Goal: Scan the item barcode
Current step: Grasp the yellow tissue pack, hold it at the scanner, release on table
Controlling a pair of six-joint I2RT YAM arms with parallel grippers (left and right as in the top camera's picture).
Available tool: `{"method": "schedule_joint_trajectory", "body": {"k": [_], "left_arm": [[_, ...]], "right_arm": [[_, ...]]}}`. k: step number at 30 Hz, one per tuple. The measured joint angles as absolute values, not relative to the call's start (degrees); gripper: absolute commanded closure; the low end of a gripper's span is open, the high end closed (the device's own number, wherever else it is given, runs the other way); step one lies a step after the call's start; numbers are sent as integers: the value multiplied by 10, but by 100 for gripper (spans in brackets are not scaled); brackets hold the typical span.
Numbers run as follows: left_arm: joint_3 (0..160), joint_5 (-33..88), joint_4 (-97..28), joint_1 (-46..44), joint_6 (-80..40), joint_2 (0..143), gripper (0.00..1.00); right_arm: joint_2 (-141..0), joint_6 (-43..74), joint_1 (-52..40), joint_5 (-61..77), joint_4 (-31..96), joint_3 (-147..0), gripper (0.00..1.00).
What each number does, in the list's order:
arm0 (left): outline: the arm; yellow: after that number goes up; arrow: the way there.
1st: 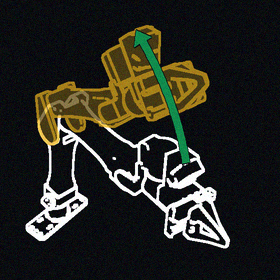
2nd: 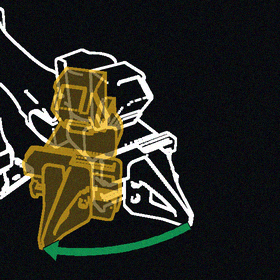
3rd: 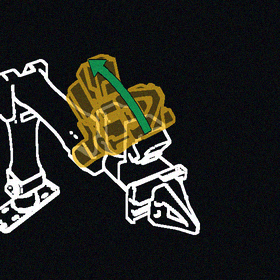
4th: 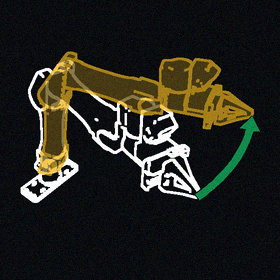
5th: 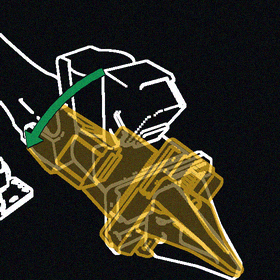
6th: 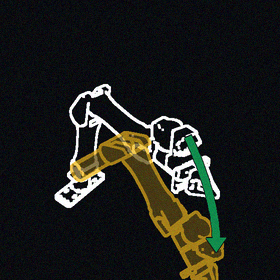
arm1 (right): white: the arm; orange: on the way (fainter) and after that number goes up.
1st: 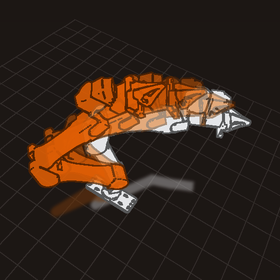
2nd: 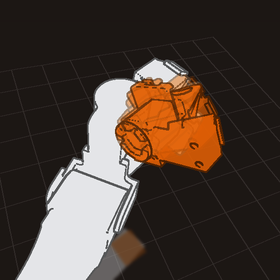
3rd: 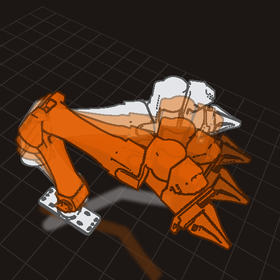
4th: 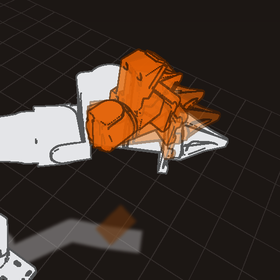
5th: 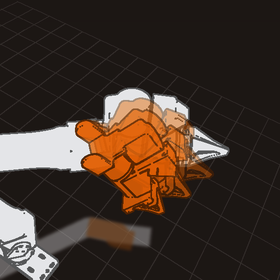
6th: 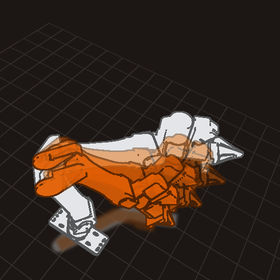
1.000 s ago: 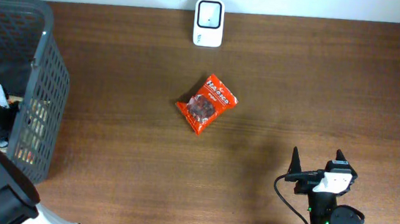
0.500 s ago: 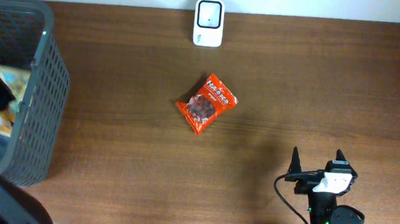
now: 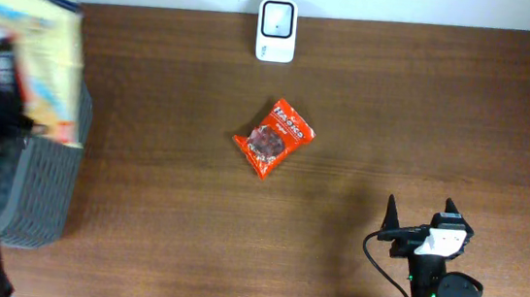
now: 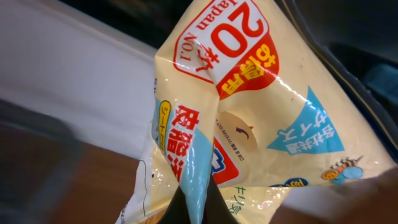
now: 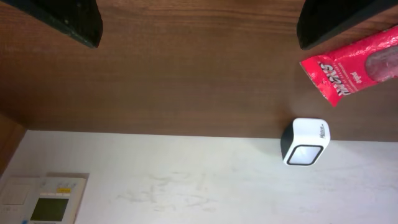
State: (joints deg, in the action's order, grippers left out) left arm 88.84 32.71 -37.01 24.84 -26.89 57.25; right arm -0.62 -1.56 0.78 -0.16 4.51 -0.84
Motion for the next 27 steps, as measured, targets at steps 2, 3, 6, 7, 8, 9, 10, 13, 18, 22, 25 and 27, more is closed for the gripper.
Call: {"method": "schedule_joint_trajectory", "body": {"k": [2, 3, 6, 7, 8, 9, 10, 13, 18, 22, 25, 27], "left_arm": [[888, 336, -379, 171, -283, 581, 100], [888, 335, -387, 134, -287, 588, 100], [887, 277, -431, 11, -298, 625, 100], [887, 260, -442, -15, -299, 636, 100], [887, 230, -454, -51, -300, 653, 100], [887, 202, -463, -83, -301, 673, 100], [887, 183, -470, -105, -301, 692, 100], [887, 133, -487, -166, -301, 762, 100], [886, 104, -471, -240, -303, 902, 100], [886, 95, -410, -283, -305, 999, 100], [886, 93, -365, -306, -305, 1045, 100], [886, 91, -340, -322, -305, 1077, 100]], "right_arm": [[-6, -16, 8, -1, 45, -8, 1], [-6, -16, 8, -2, 45, -8, 1], [-6, -16, 8, -1, 45, -8, 1], [-6, -16, 8, -2, 45, -8, 2], [-6, -16, 8, -2, 45, -8, 1], [-6, -16, 8, -2, 45, -8, 1], [-6, -16, 8, -2, 45, -8, 2], [-6, -16, 8, -2, 45, -8, 2], [-6, -16, 8, -2, 45, -8, 1], [-6, -16, 8, -2, 45, -8, 1], [-6, -15, 8, -2, 45, -8, 1], [-6, -16, 8, -2, 45, -8, 1]]}}
